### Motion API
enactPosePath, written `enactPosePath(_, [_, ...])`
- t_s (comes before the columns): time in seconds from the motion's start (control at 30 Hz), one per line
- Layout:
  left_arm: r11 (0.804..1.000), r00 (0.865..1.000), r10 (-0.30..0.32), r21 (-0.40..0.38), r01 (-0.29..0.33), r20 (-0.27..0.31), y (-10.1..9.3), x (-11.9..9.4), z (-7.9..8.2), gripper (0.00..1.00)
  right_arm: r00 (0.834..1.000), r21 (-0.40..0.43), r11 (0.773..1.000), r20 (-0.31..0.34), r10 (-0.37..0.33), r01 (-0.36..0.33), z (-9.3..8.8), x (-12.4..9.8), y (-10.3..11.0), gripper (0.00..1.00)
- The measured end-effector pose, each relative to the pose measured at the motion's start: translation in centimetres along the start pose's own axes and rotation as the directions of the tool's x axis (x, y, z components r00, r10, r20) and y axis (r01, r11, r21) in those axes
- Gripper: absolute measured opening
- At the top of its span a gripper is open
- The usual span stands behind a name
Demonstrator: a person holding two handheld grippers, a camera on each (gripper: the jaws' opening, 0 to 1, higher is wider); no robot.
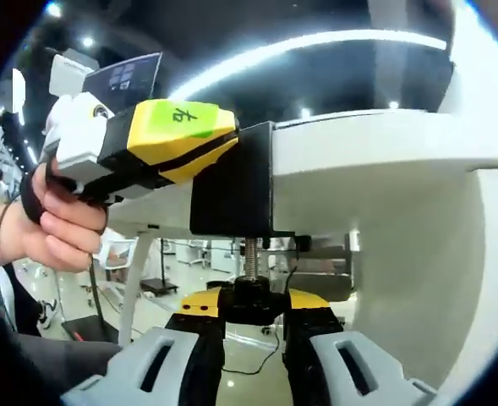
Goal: Clamp the fixed fixture on the desktop, loosen the retaining clip, secure it to the edge of the desk, and tighten the retaining clip.
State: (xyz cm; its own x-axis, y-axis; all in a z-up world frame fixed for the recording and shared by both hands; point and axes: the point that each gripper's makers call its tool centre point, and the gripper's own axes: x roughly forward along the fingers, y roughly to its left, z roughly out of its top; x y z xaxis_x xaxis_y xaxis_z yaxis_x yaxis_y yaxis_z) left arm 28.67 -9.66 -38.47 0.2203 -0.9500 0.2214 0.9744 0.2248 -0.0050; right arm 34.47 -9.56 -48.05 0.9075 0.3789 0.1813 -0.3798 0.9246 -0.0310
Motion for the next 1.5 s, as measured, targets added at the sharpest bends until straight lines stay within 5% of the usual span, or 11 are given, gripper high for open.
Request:
enactPosePath(0.23, [1.0,1.0,0.0,0.0,0.0,-0.003,0.0,0.0,0.0,0.01,0.994,0.036,0.993,0.002,0.109,-0.109,-0.2,0.3,0.6,0.25])
enactPosePath(0.37, [1.0,1.0,-0.003,-0.01,0.003,0.003,0.0,-0.1,0.0,0.01,0.998,0.11,0.993,-0.037,-0.043,0.047,-0.6,0.0,0.0,0.28])
enactPosePath(0.53, [1.0,1.0,-0.003,-0.012,0.003,0.011,-0.1,0.0,-0.1,0.01,0.98,0.027,0.981,-0.061,-0.188,0.19,-1.3,-1.1,1.4,0.46])
enactPosePath(0.57, [1.0,1.0,-0.004,-0.012,0.004,0.011,-0.1,0.0,-0.1,0.01,0.971,0.036,0.971,-0.061,-0.232,0.235,-1.2,-1.4,1.3,0.49])
enactPosePath(0.6, [1.0,1.0,-0.005,-0.011,0.005,0.01,-0.1,0.0,-0.1,0.01,0.944,0.084,0.941,-0.058,-0.324,0.328,-1.1,-2.1,0.8,0.5])
enactPosePath(0.7, [1.0,1.0,-0.006,-0.005,0.006,0.011,-0.1,0.0,-0.1,0.01,0.903,0.14,0.892,-0.042,-0.428,0.43,-0.6,-3.3,1.0,0.47])
enactPosePath(0.8, [1.0,1.0,-0.003,-0.006,0.003,0.019,-0.1,0.0,0.0,0.01,0.88,-0.077,0.879,-0.041,-0.474,0.47,0.0,-3.0,1.1,0.44])
enactPosePath(0.87, [1.0,1.0,0.0,-0.005,0.0,0.022,-0.1,0.0,0.0,0.01,0.869,-0.087,0.867,-0.024,-0.493,0.49,0.4,-2.4,0.8,0.44])
enactPosePath(1.27, [1.0,1.0,-0.005,-0.001,0.005,0.024,-0.1,0.1,-0.1,0.01,0.861,-0.084,0.857,0.015,-0.509,0.508,0.7,0.0,0.3,0.26])
enactPosePath(1.47, [1.0,1.0,-0.011,-0.013,0.012,0.025,-0.2,0.3,-0.3,0.01,0.895,-0.075,0.892,0.01,-0.447,0.446,0.7,0.6,0.7,0.25])
enactPosePath(1.5, [1.0,1.0,-0.012,-0.012,0.012,0.024,-0.2,0.3,-0.3,0.01,0.91,-0.071,0.908,0.019,-0.413,0.414,0.8,0.8,1.0,0.25])
